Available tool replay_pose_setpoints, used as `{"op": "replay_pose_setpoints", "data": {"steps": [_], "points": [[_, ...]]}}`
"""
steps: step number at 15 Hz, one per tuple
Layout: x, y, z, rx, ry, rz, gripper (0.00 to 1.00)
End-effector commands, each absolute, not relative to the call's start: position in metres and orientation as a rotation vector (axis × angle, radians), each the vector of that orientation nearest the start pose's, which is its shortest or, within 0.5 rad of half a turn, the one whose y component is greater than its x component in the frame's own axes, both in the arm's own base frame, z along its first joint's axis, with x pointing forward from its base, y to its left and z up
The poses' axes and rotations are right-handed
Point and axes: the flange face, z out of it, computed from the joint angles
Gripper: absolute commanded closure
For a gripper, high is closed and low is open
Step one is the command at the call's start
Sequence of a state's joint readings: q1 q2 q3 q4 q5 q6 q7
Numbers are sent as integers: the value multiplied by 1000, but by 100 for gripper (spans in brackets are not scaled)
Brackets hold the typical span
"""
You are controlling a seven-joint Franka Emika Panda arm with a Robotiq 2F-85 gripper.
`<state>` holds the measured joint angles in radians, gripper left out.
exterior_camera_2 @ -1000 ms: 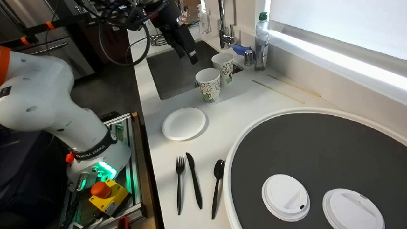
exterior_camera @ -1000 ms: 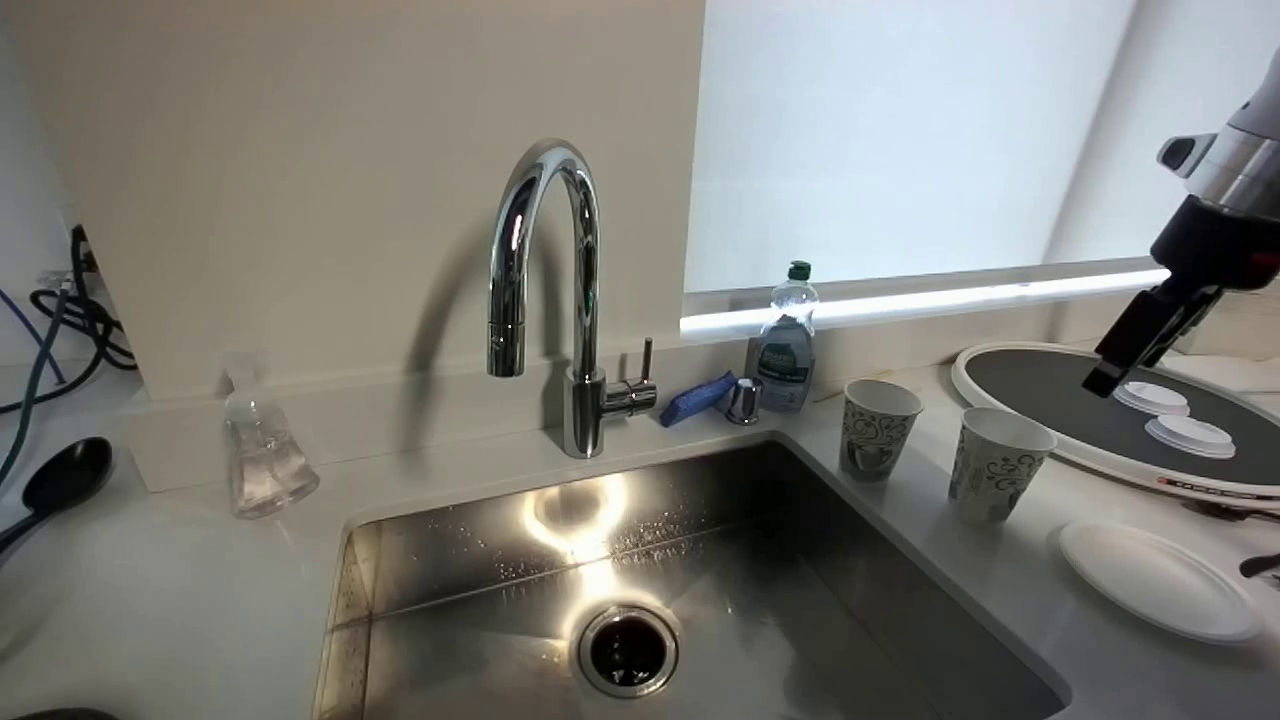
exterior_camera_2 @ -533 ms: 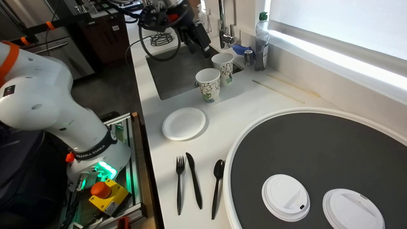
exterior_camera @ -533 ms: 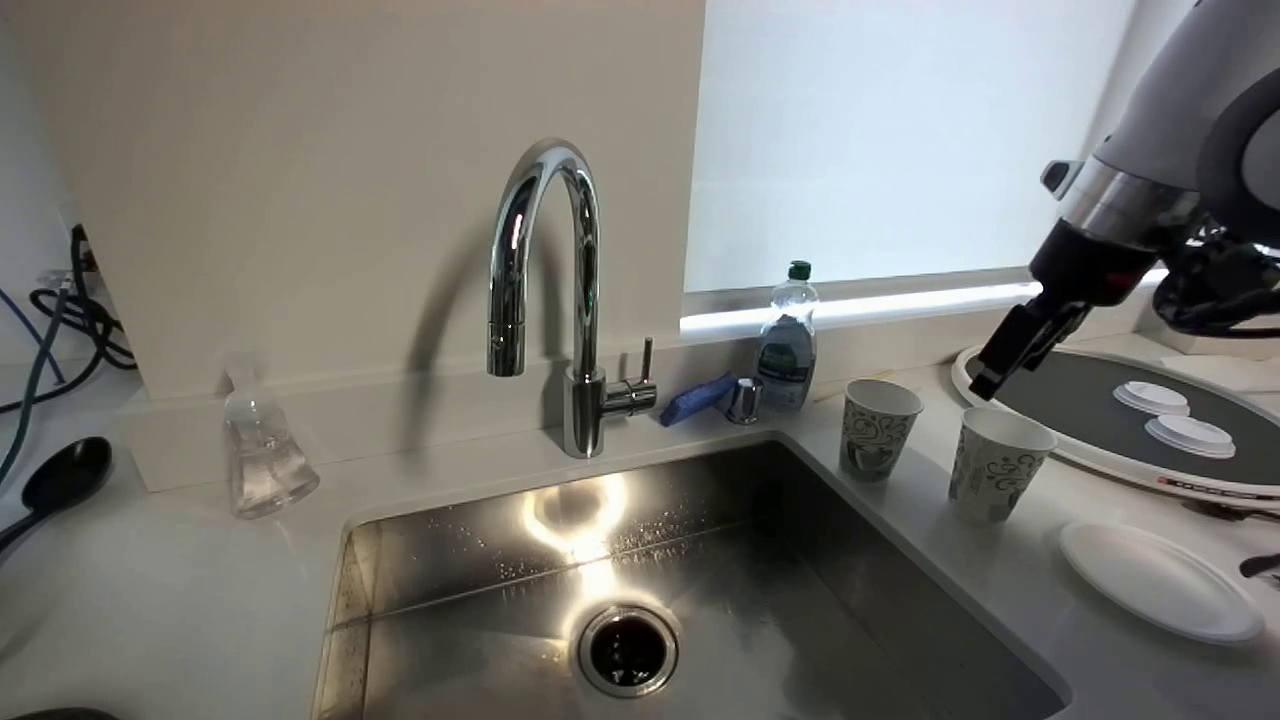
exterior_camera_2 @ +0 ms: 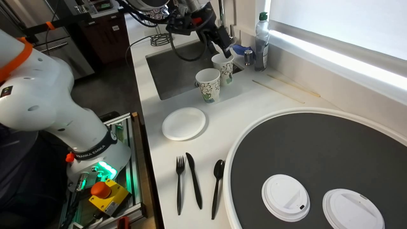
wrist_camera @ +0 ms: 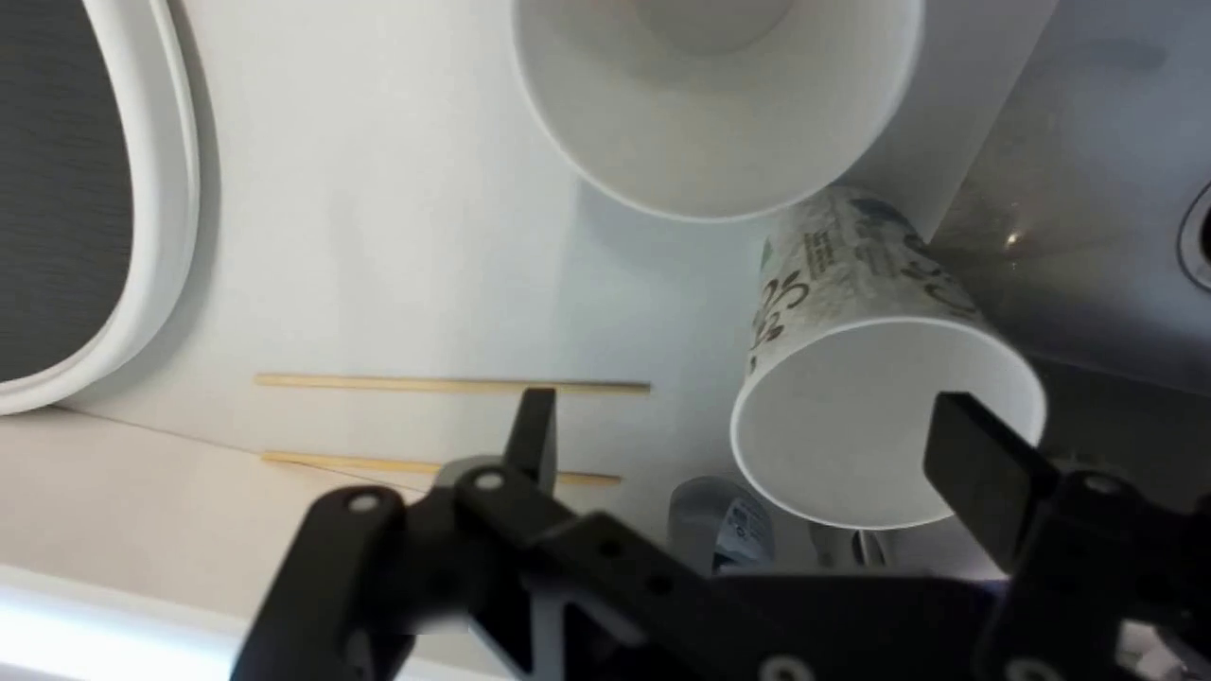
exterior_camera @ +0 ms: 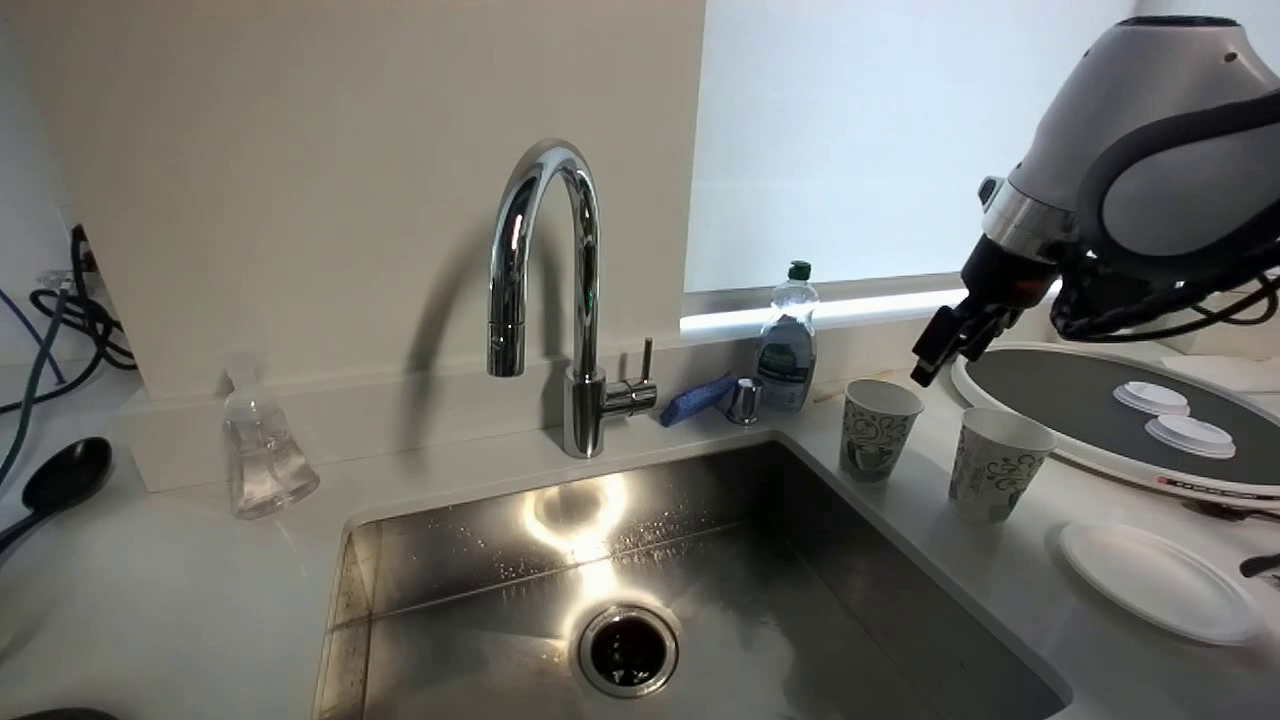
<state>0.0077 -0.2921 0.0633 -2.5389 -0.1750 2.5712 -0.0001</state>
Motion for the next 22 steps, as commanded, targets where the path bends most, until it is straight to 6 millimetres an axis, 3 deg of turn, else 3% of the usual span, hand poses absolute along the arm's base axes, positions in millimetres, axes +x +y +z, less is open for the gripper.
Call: {"op": "replay_pose_setpoints", "data": {"steps": [1, 8, 10, 14, 22], "points": [[481, 30, 400, -3230, -281, -541, 0], [504, 31, 389, -3238, -292, -505, 0], [507, 32, 387, -3234, -299, -495, 7], [510, 33, 383, -3229, -320, -473, 0], [508, 36, 381, -3224, -373, -445, 9]]}}
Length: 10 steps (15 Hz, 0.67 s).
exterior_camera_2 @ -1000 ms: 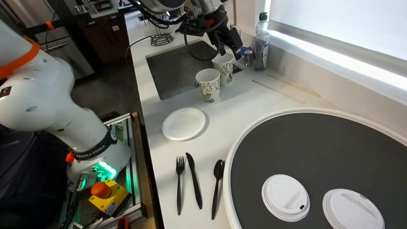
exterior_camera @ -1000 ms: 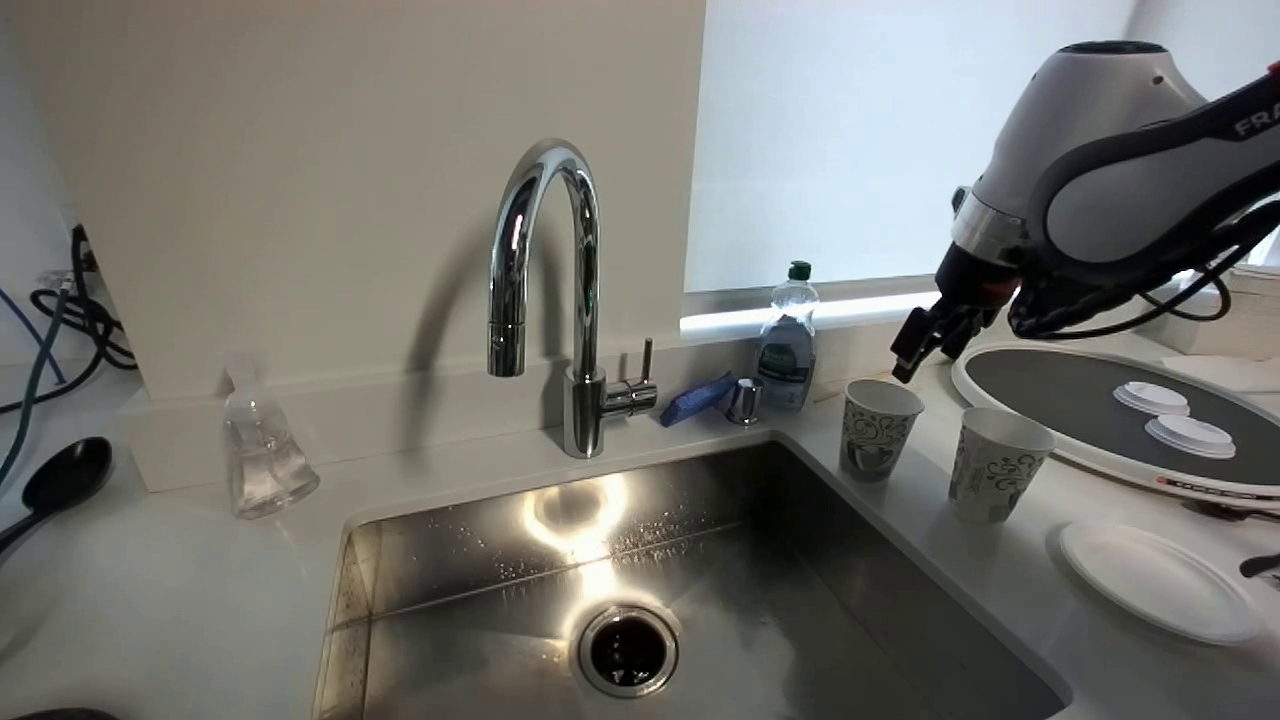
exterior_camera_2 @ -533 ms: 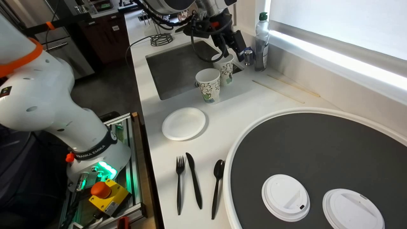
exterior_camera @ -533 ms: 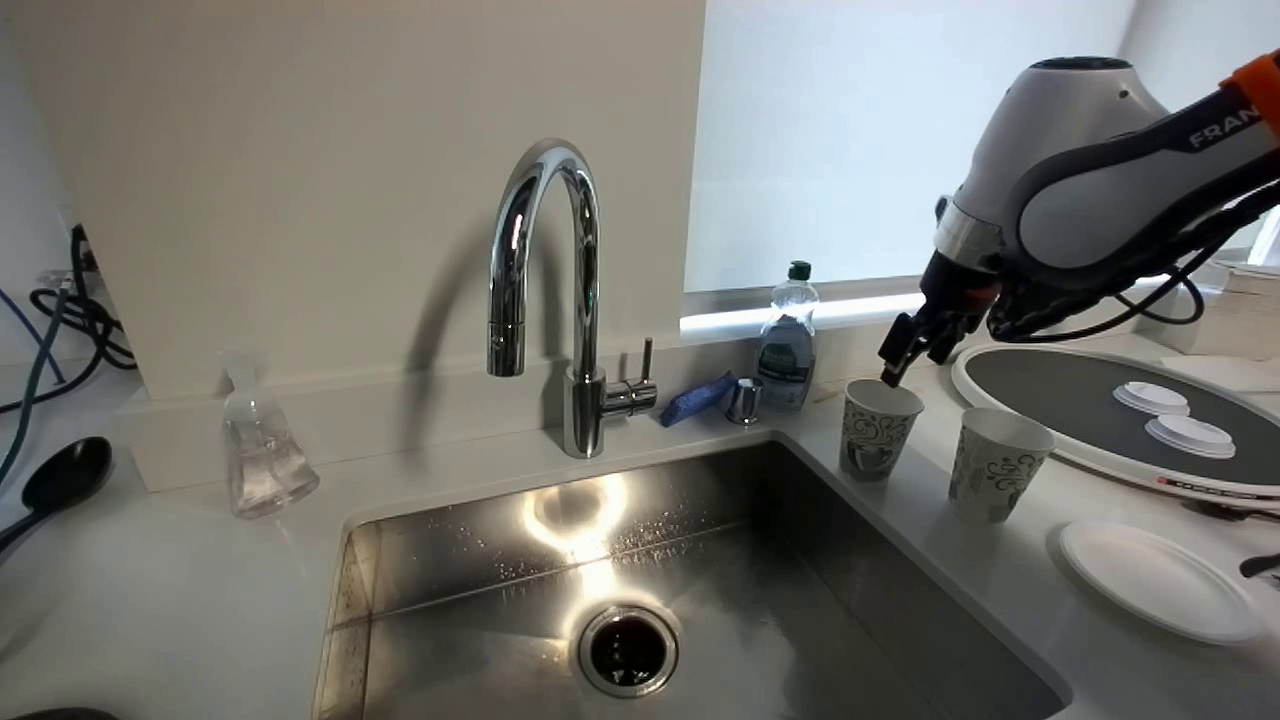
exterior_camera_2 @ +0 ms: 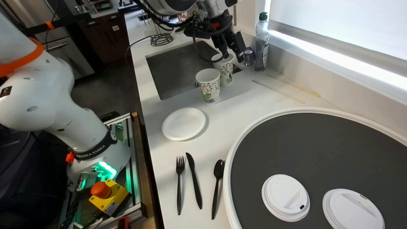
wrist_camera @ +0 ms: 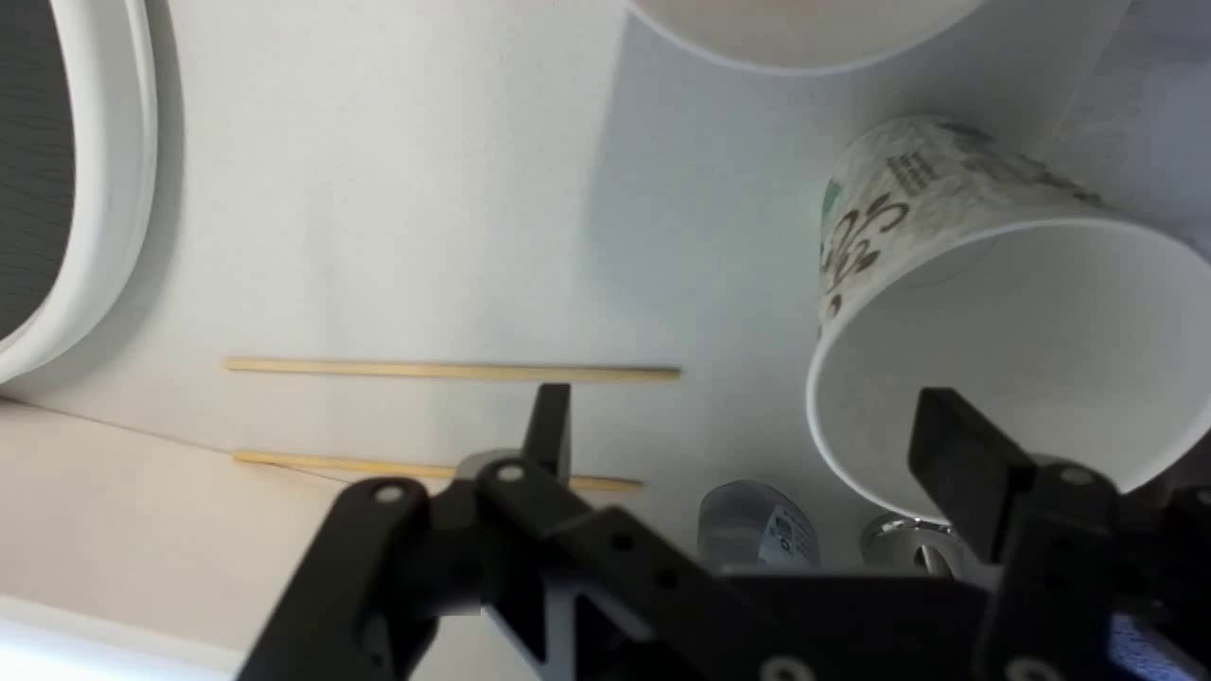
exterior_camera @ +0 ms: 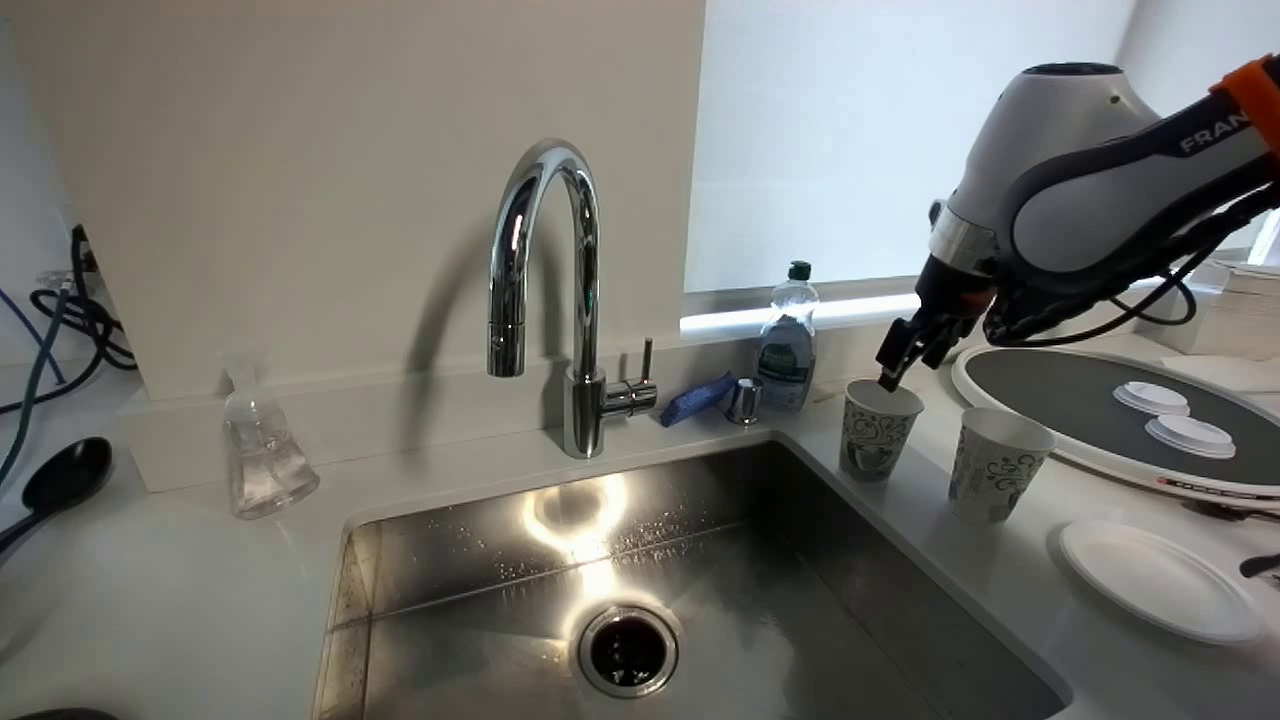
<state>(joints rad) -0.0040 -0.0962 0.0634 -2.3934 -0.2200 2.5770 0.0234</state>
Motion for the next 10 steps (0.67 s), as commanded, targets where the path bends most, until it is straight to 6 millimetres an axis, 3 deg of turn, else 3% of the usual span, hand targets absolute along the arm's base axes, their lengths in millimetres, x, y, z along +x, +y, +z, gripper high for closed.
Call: {"op": "replay_pose_setpoints", "data": {"steps": [1, 4, 5, 6, 10], "points": [[508, 36, 381, -3222, -385, -443, 10], [508, 39, 378, -3214, -429, -425, 16], [508, 41, 377, -3209, -442, -421, 37], [508, 42, 375, -3204, -460, -416, 40], [508, 46, 370, -3195, -508, -394, 71]]}}
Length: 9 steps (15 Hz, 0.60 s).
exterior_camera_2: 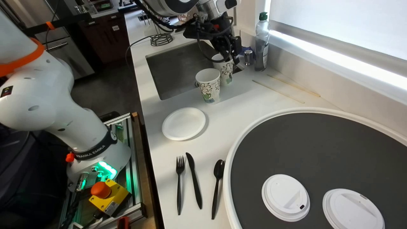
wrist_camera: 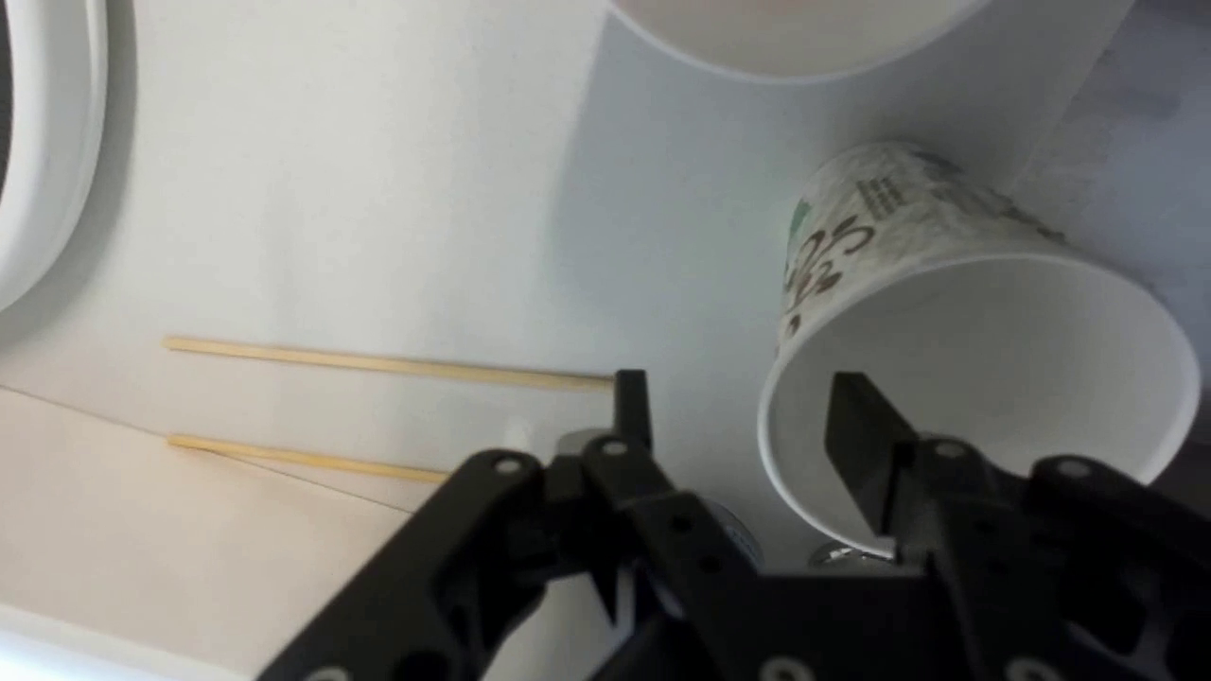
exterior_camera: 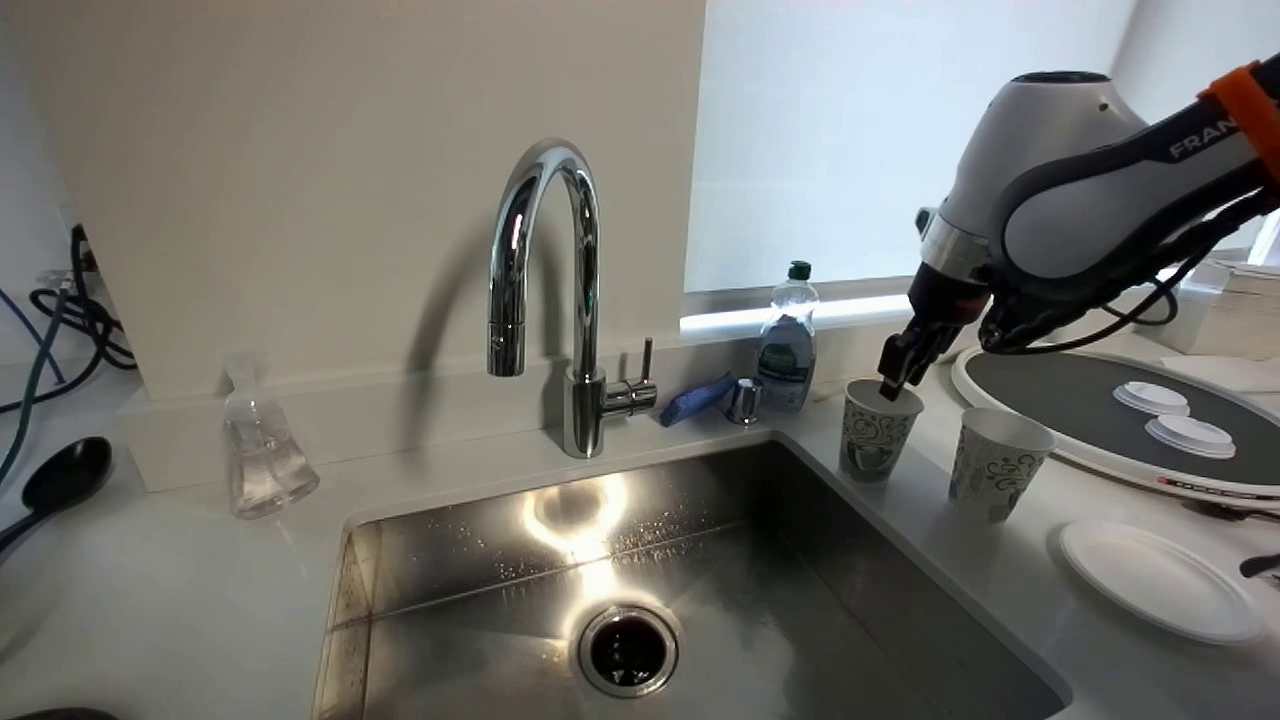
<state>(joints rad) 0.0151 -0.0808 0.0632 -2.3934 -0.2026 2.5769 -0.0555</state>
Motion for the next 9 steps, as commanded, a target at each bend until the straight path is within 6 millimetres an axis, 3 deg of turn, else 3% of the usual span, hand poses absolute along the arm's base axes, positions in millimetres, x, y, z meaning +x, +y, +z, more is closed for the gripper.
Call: {"op": "replay_pose_setpoints", "data": {"steps": [1, 4, 9], "points": [[508, 46, 370, -3194, -515, -391, 80], [508, 46, 369, -3191, -529, -387, 99], [509, 54, 376, -3159, -578, -394, 100]]}}
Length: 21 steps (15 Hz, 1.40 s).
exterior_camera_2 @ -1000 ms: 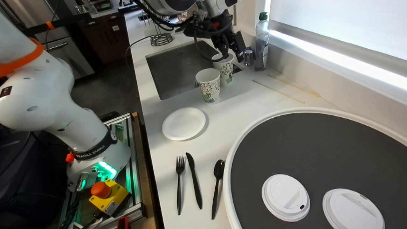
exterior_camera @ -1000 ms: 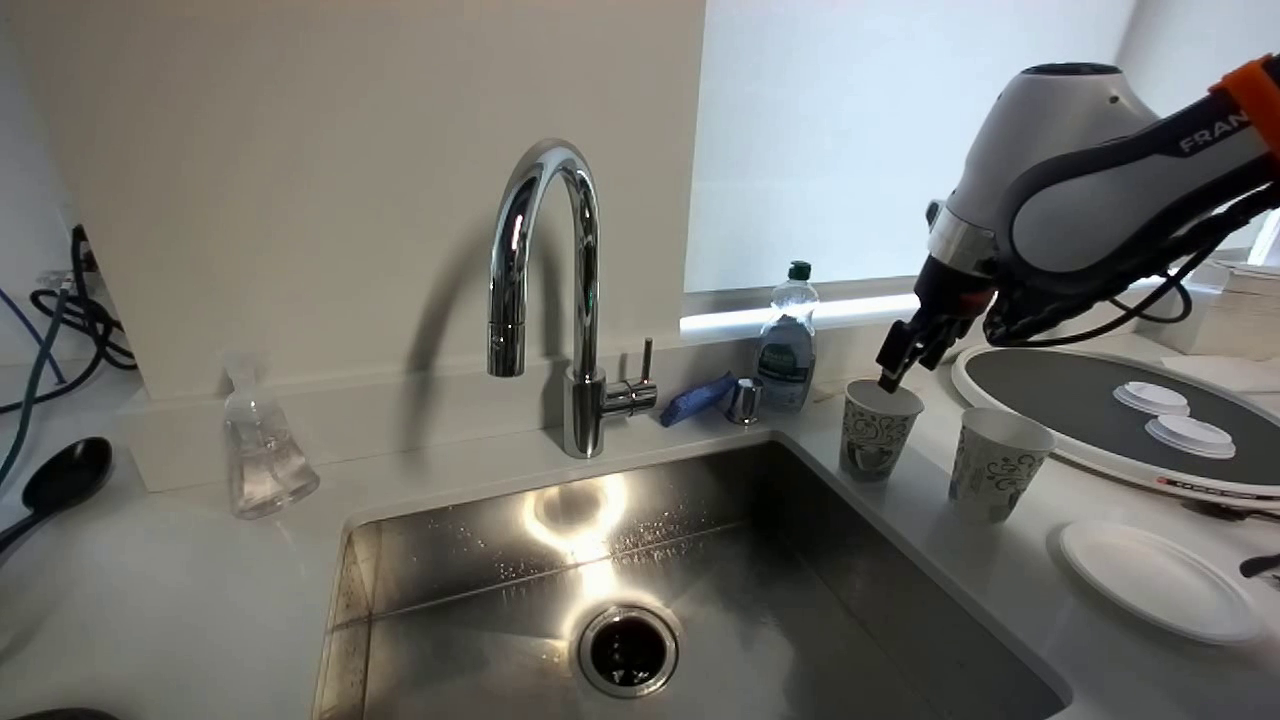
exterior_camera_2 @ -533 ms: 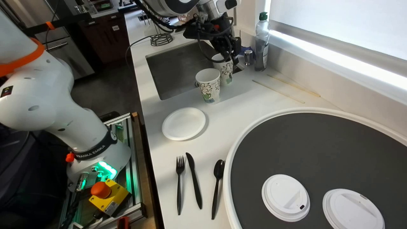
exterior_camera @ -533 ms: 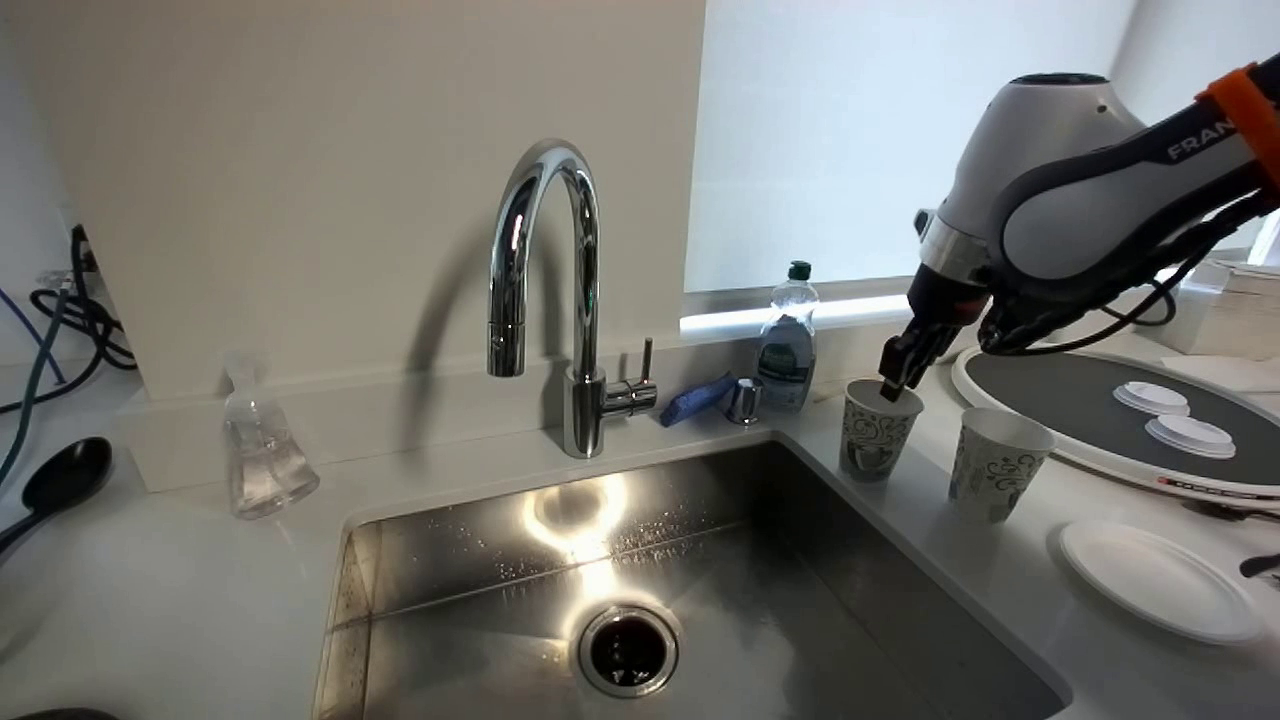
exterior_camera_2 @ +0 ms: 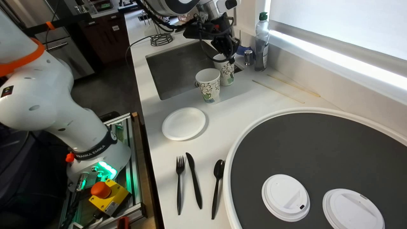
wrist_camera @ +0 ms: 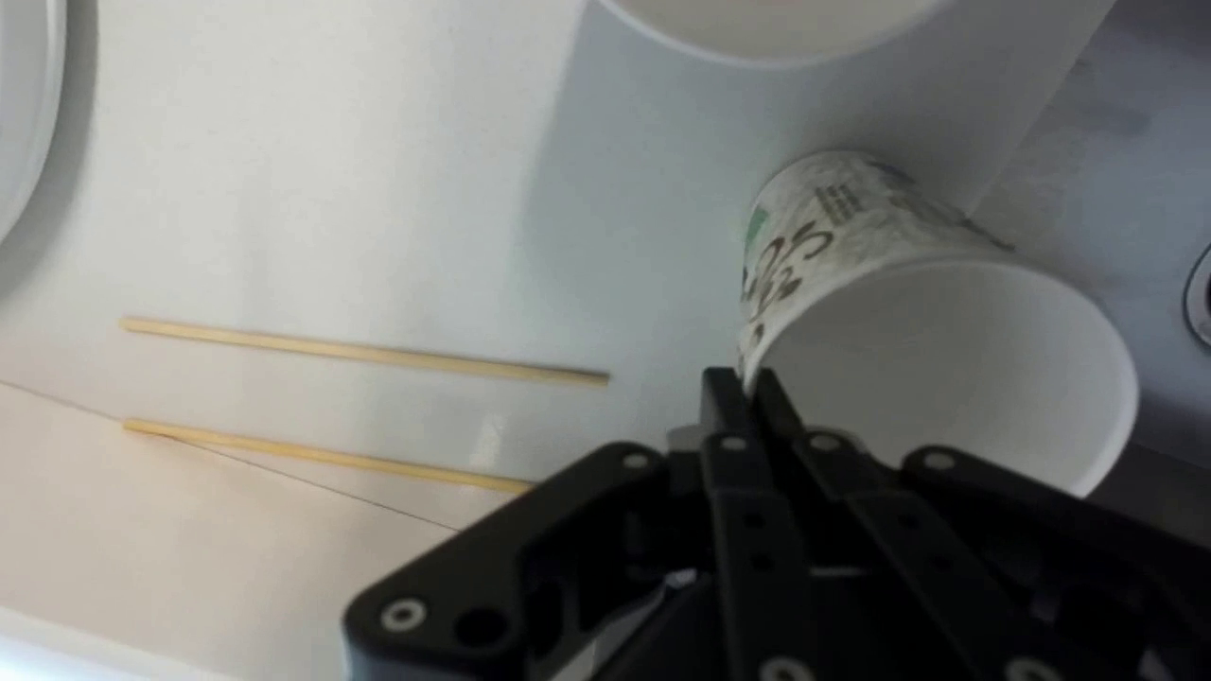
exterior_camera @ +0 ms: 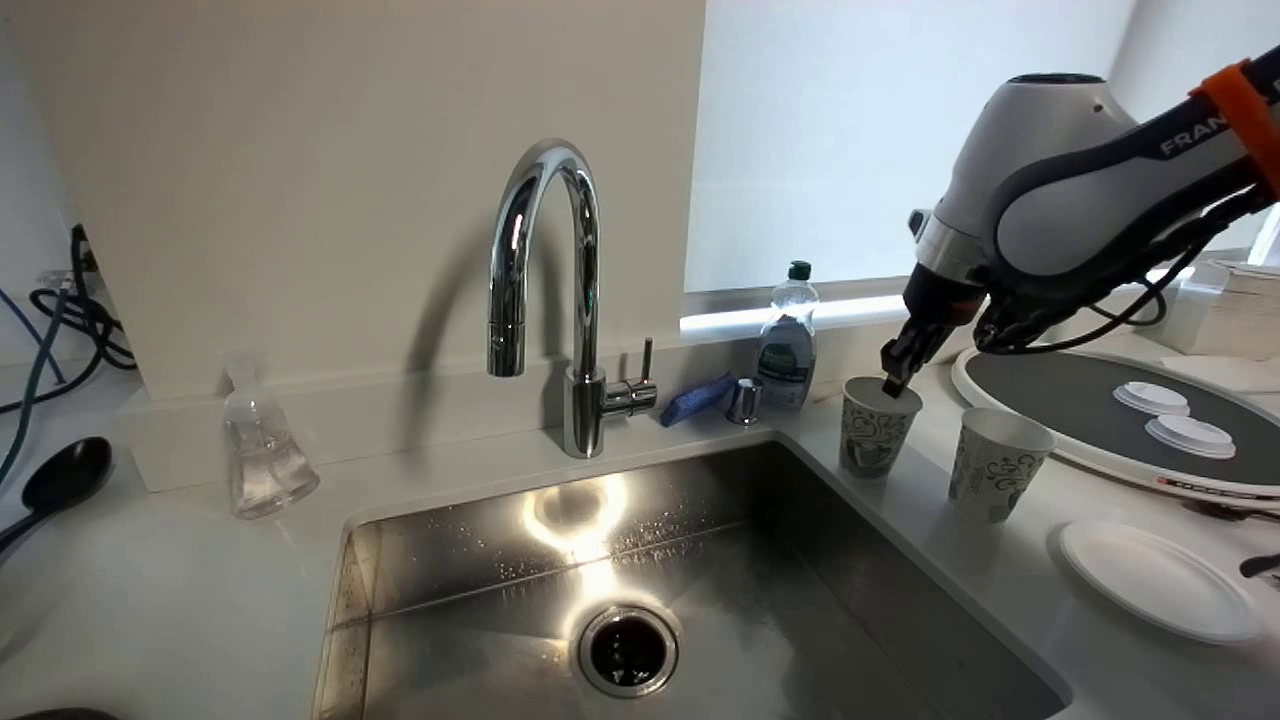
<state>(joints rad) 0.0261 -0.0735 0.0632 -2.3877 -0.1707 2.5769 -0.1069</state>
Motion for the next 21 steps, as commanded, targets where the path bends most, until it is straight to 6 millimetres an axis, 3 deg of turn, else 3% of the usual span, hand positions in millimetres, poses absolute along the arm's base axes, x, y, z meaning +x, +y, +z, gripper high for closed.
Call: {"op": "replay_pose_setpoints", "data": {"steps": [1, 5, 10, 15, 21], "points": [[509, 57, 379, -3148, -612, -396, 99], [510, 93, 406, -3112, -838, -464, 99], [500, 139, 441, -3094, -1063, -678, 99], [485, 165, 467, -3039, -1168, -976, 99], [467, 189, 484, -2967, -1419, -1253, 99]]}}
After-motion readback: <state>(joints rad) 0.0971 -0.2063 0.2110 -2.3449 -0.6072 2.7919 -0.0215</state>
